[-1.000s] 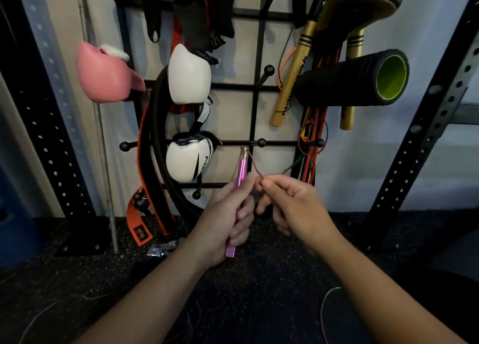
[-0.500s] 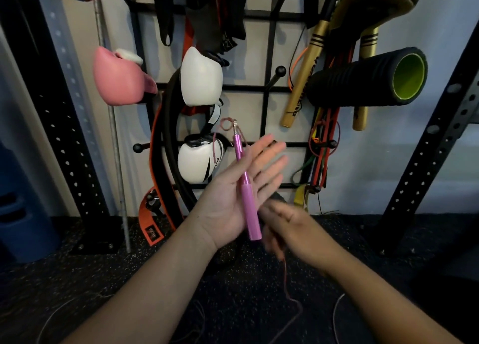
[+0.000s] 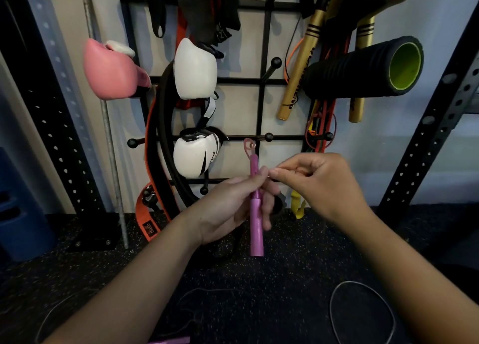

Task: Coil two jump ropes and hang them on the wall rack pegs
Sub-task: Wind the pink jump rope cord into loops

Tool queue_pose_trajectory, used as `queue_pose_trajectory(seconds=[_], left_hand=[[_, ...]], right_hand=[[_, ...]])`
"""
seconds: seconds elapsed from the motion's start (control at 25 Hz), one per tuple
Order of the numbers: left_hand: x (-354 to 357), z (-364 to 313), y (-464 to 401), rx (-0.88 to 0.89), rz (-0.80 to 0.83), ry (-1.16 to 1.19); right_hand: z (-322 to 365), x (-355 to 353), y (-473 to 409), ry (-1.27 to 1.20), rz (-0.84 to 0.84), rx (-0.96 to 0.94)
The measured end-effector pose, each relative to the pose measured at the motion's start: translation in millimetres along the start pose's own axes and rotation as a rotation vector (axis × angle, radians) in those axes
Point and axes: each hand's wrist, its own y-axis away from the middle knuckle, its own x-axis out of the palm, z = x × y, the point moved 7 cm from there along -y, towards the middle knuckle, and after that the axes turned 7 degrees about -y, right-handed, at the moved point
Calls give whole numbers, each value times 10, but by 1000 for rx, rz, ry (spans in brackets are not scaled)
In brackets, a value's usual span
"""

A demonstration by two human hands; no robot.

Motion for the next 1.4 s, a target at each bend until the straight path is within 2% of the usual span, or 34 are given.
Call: queue_pose_trajectory(seconds=[0.08,0.24,0.48,0.76,0.92,1.0,1.08,1.16,1.24,1.32,1.4], left_hand=[[13,-13,-17,17,-2,58],[28,-35,-37,32,45,58],[6,-40,-73,74,16,29],[49,-50,-16,55,38,64],[99,-114,48,14,155,162],[122,-218,79,59,219,265],[102,-385,65,178,149,440],[-19,-497,13,305,-3,565],[-205,-525,-23,367,-170,385],[-380,-487,2,320,-320,-27],[-416,-421,40,227,-319,-377]], right_hand=[[-103,-27,-4,-33,-16,30],[-79,40,-43,-42,139,12],[-79,-134,-26,-103,-90,39],[-137,61,-12,-290,176,180],[-87,40,-31,-210,91,103],[-158,72,-13,-156,73,113],[-264,246,61,-76,185,174],[-337,477,192,47,372,222],[-256,637,321,97,540,225],[-64,619,346,167,639,155],[139,488,283,281,646,88]])
